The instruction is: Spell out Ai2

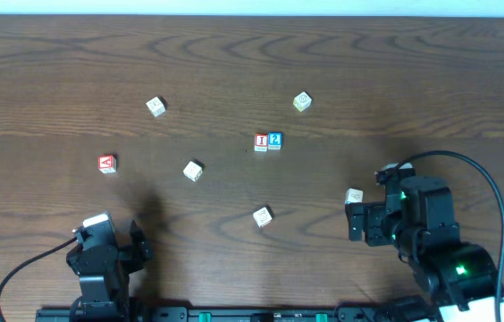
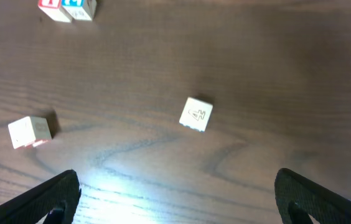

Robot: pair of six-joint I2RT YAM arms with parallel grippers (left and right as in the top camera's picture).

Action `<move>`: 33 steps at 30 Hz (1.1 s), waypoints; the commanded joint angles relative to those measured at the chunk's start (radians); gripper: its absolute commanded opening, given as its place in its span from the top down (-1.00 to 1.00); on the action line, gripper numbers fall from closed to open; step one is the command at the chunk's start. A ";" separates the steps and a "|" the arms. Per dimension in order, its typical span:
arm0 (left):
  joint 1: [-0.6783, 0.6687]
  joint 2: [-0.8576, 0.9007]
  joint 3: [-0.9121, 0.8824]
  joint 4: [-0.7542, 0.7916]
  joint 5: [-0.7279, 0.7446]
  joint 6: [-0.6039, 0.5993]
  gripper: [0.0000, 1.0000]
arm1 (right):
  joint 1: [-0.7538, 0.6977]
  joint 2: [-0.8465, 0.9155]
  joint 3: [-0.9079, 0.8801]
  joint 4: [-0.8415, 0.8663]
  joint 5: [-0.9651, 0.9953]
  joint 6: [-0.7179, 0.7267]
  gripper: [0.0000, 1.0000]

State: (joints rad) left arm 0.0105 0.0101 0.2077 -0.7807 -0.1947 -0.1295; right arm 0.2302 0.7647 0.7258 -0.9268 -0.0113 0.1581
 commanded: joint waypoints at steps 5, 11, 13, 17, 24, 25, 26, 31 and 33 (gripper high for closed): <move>0.002 -0.005 -0.024 0.201 0.014 -0.190 -0.90 | -0.003 0.007 -0.010 -0.007 -0.004 0.018 -0.98; 0.002 -0.005 -0.024 0.250 0.044 -0.387 -0.90 | -0.003 0.007 -0.010 -0.008 -0.004 0.018 -0.98; 0.002 -0.005 -0.024 0.266 0.083 -0.406 -0.91 | -0.003 0.007 -0.010 -0.008 -0.004 0.018 -0.98; 0.002 -0.005 -0.024 0.299 0.121 -0.350 -0.91 | -0.003 0.007 -0.010 -0.008 -0.004 0.018 -0.98; 0.002 0.141 0.007 0.359 0.020 -0.347 -0.91 | -0.003 0.007 -0.010 -0.008 -0.004 0.018 -0.99; 0.002 0.202 0.018 0.390 0.001 -0.386 -0.91 | -0.003 0.007 -0.010 -0.008 -0.004 0.018 -0.98; 0.002 0.267 0.031 0.422 -0.008 -0.417 -0.91 | -0.003 0.007 -0.010 -0.008 -0.004 0.018 -0.99; 0.002 0.602 0.163 0.510 -0.031 -0.529 -0.91 | -0.003 0.007 -0.010 -0.008 -0.004 0.018 -0.98; 0.002 0.738 0.249 0.513 -0.043 -0.534 -0.91 | -0.003 0.007 -0.010 -0.008 -0.004 0.018 -0.98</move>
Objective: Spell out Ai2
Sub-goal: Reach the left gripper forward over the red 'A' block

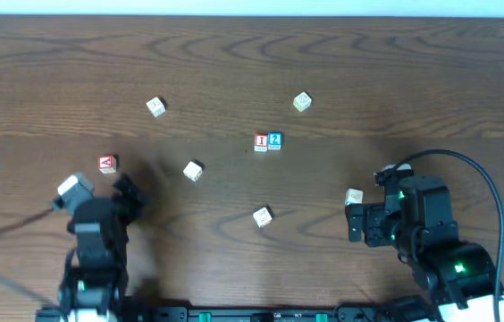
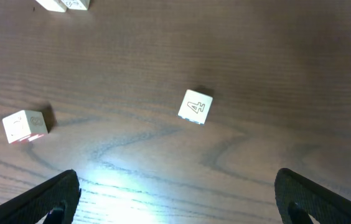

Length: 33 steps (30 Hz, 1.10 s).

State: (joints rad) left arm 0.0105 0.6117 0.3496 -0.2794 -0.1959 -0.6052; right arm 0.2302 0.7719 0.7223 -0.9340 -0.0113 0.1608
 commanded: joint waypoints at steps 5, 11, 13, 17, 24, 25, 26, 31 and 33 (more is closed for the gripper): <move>0.003 0.548 0.441 -0.106 -0.048 -0.169 -0.92 | -0.003 0.000 -0.006 -0.001 -0.004 0.015 -0.99; 0.002 0.859 0.697 -0.179 -0.004 -0.475 -0.91 | -0.003 0.000 -0.006 -0.001 -0.004 0.015 -0.98; 0.002 0.891 0.701 -0.106 0.032 -0.516 -0.91 | -0.003 0.000 -0.006 -0.001 -0.004 0.015 -0.99; 0.002 0.898 0.701 -0.109 0.036 -0.423 -0.91 | -0.003 0.000 -0.006 -0.001 -0.004 0.015 -0.98; 0.003 0.898 0.701 -0.232 0.013 -0.615 -0.75 | -0.003 0.000 -0.006 -0.001 -0.004 0.015 -0.99; 0.003 0.898 0.701 -0.280 -0.002 -0.706 -0.75 | -0.003 0.000 -0.006 -0.001 -0.004 0.015 -0.98; 0.005 0.899 0.701 -0.315 -0.010 -0.774 -0.75 | -0.003 0.000 -0.006 -0.001 -0.004 0.015 -0.99; 0.054 0.907 0.701 -0.390 0.013 -0.904 -0.75 | -0.003 0.000 -0.006 -0.001 -0.004 0.015 -0.99; 0.080 0.907 0.701 -0.395 0.040 -0.919 -0.70 | -0.003 0.000 -0.006 -0.001 -0.004 0.015 -0.98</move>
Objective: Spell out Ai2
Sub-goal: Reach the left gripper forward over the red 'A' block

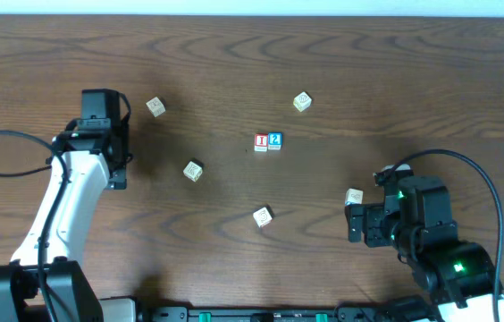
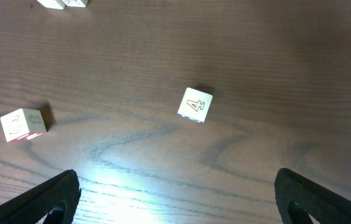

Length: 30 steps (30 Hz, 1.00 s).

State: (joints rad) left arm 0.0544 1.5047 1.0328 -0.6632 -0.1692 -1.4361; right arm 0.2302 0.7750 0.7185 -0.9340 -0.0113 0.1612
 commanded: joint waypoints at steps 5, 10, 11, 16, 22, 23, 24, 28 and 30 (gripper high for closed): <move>0.100 0.046 0.018 0.006 0.067 -0.102 -0.69 | -0.003 -0.003 -0.002 -0.001 -0.004 0.014 -0.98; 0.105 0.113 0.030 0.046 0.065 -0.067 -0.70 | -0.003 -0.003 -0.002 -0.001 -0.004 0.014 -0.99; 0.106 0.133 0.041 0.046 0.065 -0.062 -0.70 | -0.003 -0.003 -0.002 -0.001 -0.004 0.014 -0.99; 0.110 0.233 0.129 -0.005 0.079 -0.023 -0.71 | -0.003 -0.003 -0.002 -0.001 -0.004 0.014 -0.99; 0.111 0.314 0.183 -0.019 0.089 -0.026 -0.71 | -0.003 -0.003 -0.002 -0.001 -0.004 0.014 -0.99; 0.113 0.328 0.190 -0.022 0.094 -0.027 -0.71 | -0.003 -0.003 -0.002 -0.001 -0.004 0.014 -0.98; 0.116 0.344 0.196 -0.024 0.105 -0.027 -0.70 | -0.003 -0.003 -0.002 -0.001 -0.004 0.014 -0.98; 0.139 0.383 0.214 -0.045 0.124 -0.027 -0.68 | -0.003 -0.003 -0.002 -0.001 -0.004 0.014 -0.98; 0.148 0.388 0.214 -0.045 0.138 -0.026 -0.68 | -0.003 -0.003 -0.002 -0.001 -0.004 0.014 -0.98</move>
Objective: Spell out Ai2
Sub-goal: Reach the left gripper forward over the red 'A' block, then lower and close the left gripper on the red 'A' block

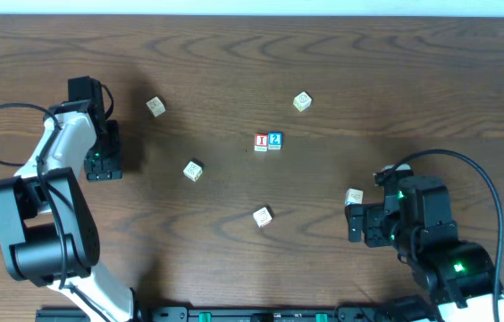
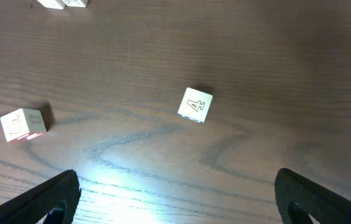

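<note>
The red I block [image 1: 261, 142] and the blue 2 block [image 1: 274, 140] stand side by side, touching, at the table's middle; their lower edges also show at the top left of the right wrist view. No red A block is visible. My left gripper [image 1: 102, 166] points down at the far left, and its jaws cannot be made out from above. My right gripper [image 2: 175, 202] hangs low at the near right with its fingers [image 2: 57, 196] wide apart and nothing between them.
Pale blocks lie scattered: one at the back left [image 1: 155, 106], one at the back right [image 1: 302, 101], one left of centre [image 1: 193, 170], one nearer the front [image 1: 262, 216]. A block marked 4 [image 2: 195, 104] sits just ahead of my right gripper.
My left arm has swung further left and its gripper now sits lower, at the spot where the A block stood earlier. The right arm and all visible blocks are unchanged.
At first my left arm was folded at the front left, with the red A block in plain view at the left. Then it was reaching toward that block. Then it stretched over the spot, hiding the block, and now the gripper stands there.
</note>
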Robot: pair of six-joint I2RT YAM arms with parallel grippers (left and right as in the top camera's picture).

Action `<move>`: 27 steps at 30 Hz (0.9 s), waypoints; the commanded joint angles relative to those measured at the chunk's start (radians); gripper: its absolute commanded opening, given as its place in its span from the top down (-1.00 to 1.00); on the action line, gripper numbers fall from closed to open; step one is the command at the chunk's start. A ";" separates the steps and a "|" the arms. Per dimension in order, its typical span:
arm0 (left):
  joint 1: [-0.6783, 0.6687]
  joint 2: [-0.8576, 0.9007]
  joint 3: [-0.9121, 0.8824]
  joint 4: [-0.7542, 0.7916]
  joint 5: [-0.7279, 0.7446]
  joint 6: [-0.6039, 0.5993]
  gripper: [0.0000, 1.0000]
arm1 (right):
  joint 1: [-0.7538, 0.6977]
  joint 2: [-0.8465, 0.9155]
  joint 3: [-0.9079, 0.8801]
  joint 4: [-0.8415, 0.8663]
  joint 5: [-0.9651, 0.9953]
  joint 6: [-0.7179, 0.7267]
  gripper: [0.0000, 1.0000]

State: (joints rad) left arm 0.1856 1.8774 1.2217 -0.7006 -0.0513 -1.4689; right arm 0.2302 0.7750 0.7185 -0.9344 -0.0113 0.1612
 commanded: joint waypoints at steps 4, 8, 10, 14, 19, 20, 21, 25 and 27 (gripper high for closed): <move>0.019 0.016 0.025 -0.007 0.019 0.007 -0.45 | -0.003 -0.003 -0.002 0.000 -0.004 0.014 -0.98; 0.019 0.016 0.025 -0.006 0.006 0.022 -0.42 | -0.003 -0.003 -0.002 0.000 -0.004 0.014 -0.99; 0.019 0.018 0.025 -0.008 -0.002 0.034 -0.41 | -0.003 -0.003 -0.002 -0.001 -0.004 0.014 -0.98; 0.019 0.022 0.025 -0.013 -0.008 0.034 -0.31 | -0.003 -0.003 -0.002 0.000 -0.004 0.014 -0.98; 0.020 0.049 0.025 -0.017 -0.007 0.033 -0.30 | -0.003 -0.003 -0.002 0.000 -0.004 0.014 -0.98; 0.022 0.056 0.025 -0.016 -0.001 0.033 -0.31 | -0.003 -0.003 -0.002 -0.001 -0.004 0.014 -0.99; 0.024 0.061 0.025 -0.016 0.003 0.033 -0.30 | -0.003 -0.003 -0.002 0.000 -0.004 0.014 -0.98; 0.024 0.068 0.025 -0.016 0.004 0.033 -0.22 | -0.003 -0.003 -0.002 0.000 -0.004 0.014 -0.98; 0.024 0.068 0.025 -0.016 0.003 0.034 -0.22 | -0.003 -0.003 -0.002 0.000 -0.004 0.014 -0.98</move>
State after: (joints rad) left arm 0.2024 1.9301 1.2255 -0.7090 -0.0330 -1.4391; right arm 0.2302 0.7750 0.7185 -0.9340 -0.0113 0.1612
